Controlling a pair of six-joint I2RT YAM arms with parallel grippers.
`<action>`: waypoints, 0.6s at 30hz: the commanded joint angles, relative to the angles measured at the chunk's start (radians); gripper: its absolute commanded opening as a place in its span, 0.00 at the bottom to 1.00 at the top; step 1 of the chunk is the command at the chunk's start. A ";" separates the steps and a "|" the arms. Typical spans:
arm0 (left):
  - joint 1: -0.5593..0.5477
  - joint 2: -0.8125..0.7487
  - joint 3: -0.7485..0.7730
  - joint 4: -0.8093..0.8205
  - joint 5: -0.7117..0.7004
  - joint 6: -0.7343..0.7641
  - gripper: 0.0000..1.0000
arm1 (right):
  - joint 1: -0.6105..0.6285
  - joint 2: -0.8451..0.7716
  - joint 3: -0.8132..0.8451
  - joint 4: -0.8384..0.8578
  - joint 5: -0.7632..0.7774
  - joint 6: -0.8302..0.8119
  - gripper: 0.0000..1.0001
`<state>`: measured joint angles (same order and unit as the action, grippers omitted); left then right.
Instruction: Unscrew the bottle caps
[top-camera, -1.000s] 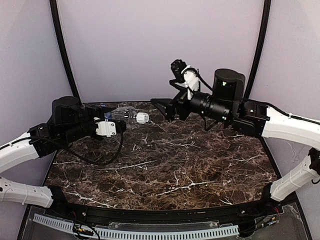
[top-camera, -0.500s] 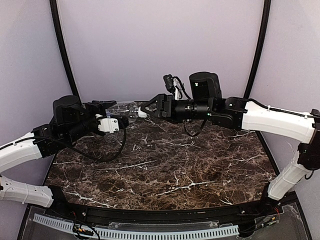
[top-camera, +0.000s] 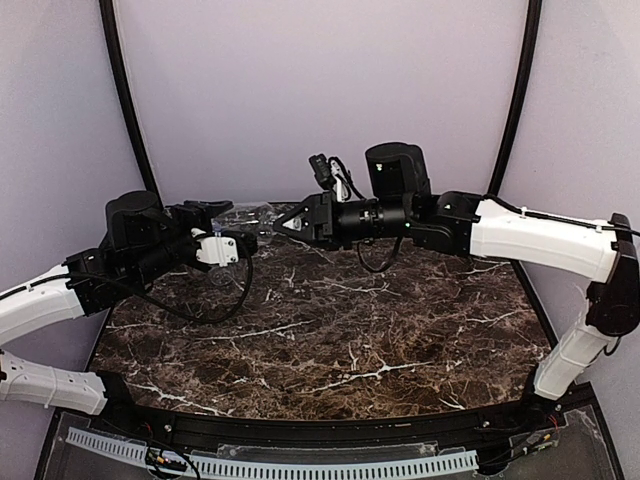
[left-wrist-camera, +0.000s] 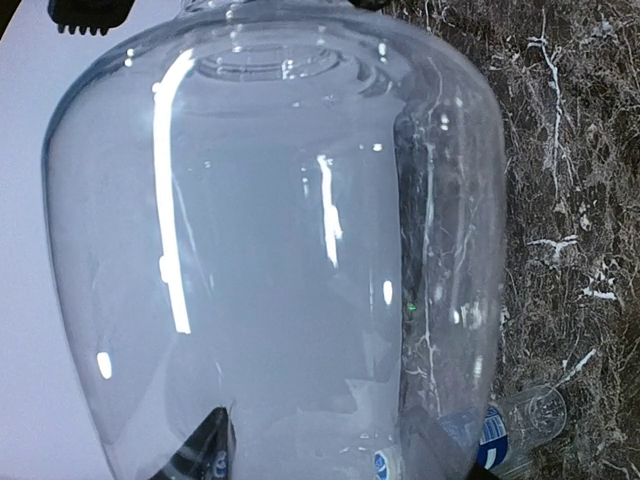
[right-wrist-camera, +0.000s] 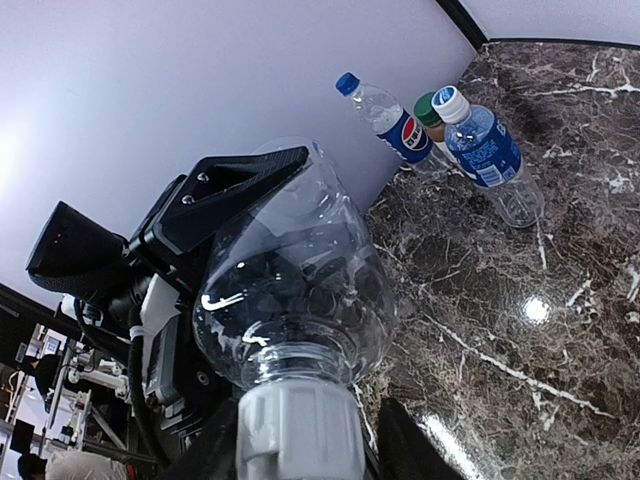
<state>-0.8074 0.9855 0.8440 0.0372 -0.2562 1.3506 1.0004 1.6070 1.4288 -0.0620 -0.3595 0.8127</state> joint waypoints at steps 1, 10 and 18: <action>-0.002 -0.008 -0.013 0.035 -0.012 0.004 0.40 | -0.005 -0.009 0.013 0.012 -0.008 0.001 0.28; -0.001 -0.046 -0.006 -0.146 0.074 -0.066 0.39 | 0.013 -0.069 0.029 -0.087 -0.013 -0.419 0.00; -0.001 -0.068 0.054 -0.517 0.311 -0.166 0.37 | 0.142 -0.281 -0.142 -0.202 0.190 -1.218 0.00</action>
<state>-0.8074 0.9360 0.8536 -0.2485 -0.0933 1.2606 1.0966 1.4300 1.3483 -0.2184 -0.3042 0.0212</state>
